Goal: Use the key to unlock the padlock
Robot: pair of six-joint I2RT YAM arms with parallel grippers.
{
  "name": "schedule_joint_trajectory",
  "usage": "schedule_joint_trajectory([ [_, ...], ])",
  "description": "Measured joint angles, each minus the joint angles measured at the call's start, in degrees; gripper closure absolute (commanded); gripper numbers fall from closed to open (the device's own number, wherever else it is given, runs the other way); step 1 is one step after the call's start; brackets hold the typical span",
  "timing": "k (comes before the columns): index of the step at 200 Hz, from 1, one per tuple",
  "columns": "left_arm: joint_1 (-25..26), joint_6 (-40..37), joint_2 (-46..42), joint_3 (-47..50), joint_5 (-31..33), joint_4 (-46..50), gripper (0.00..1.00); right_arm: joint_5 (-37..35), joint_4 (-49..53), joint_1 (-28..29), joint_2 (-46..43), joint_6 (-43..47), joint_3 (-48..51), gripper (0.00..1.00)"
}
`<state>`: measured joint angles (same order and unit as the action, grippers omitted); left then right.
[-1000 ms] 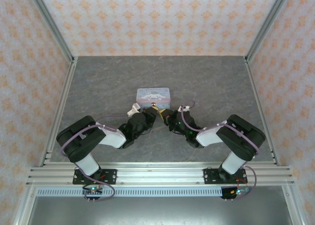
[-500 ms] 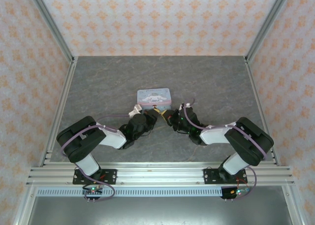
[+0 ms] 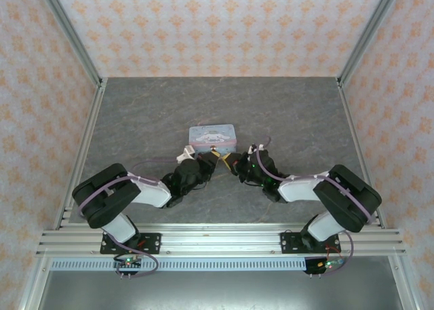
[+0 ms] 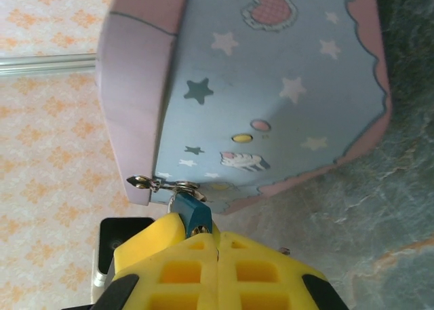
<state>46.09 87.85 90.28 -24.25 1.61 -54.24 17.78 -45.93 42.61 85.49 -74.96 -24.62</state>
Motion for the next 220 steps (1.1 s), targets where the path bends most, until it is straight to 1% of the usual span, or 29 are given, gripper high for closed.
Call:
schedule_joint_trajectory([
  [52, 0.1, 0.2, -4.3, 0.5, 0.4, 1.3, 1.00, -0.2, -1.9, 0.8, -1.6, 0.0, 0.0, 1.00],
  [154, 0.1, 0.3, -4.3, 0.9, 1.0, 1.3, 1.00, -5.2, -0.6, 3.6, -1.7, -0.2, -0.7, 1.00],
  [220, 0.3, 0.7, -4.0, 0.9, 3.8, -0.6, 1.00, -9.5, 1.4, 5.4, -1.6, -4.6, -3.1, 1.00],
])
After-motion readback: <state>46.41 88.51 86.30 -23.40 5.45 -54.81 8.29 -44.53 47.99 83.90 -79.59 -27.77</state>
